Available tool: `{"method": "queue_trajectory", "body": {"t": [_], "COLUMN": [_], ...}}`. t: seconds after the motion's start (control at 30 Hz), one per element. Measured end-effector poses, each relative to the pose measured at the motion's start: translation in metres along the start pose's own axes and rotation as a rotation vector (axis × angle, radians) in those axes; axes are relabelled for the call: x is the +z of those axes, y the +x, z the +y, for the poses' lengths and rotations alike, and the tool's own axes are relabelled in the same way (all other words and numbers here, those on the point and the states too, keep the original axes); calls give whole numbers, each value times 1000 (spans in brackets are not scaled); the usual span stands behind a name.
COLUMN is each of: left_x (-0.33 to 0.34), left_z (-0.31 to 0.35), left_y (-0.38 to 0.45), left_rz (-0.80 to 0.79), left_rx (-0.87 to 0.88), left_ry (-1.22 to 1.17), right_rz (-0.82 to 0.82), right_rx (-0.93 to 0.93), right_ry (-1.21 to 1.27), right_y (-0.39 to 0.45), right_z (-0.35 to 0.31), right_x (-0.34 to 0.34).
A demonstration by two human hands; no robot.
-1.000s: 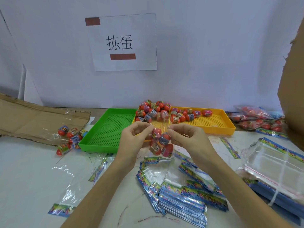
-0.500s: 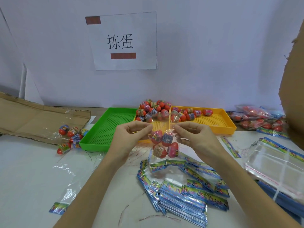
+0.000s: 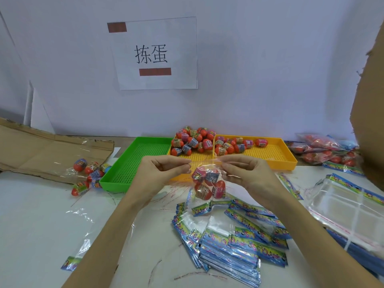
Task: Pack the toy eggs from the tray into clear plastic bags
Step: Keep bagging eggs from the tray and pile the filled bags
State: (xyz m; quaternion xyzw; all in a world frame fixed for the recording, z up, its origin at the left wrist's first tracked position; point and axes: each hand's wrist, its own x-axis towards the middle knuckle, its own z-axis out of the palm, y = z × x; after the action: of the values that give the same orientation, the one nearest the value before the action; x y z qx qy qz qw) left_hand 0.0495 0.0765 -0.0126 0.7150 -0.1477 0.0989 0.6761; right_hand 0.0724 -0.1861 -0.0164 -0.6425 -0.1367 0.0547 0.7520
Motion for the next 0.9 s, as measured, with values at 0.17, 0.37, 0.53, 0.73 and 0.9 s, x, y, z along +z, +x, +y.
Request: {"method": "queue_trajectory", "body": {"t": [0.17, 0.37, 0.53, 0.73, 0.9], "left_x": [-3, -5, -6, -6, 2], "left_z": [2, 6, 6, 8, 10], "left_y": [0, -1, -1, -3, -2], "left_rz": [-59, -101, -99, -107, -11], "left_rx": [110, 199, 244, 206, 212], "left_ry": [74, 201, 247, 233, 222], "right_rz": [-15, -8, -13, -16, 12], "right_rx": [16, -31, -71, -51, -88], "right_ry": [-13, -151, -178, -84, -119], "right_y": [1, 2, 1, 2, 0], "right_z": [0, 0, 2, 1, 2], "right_x": [-3, -4, -3, -3, 6]}}
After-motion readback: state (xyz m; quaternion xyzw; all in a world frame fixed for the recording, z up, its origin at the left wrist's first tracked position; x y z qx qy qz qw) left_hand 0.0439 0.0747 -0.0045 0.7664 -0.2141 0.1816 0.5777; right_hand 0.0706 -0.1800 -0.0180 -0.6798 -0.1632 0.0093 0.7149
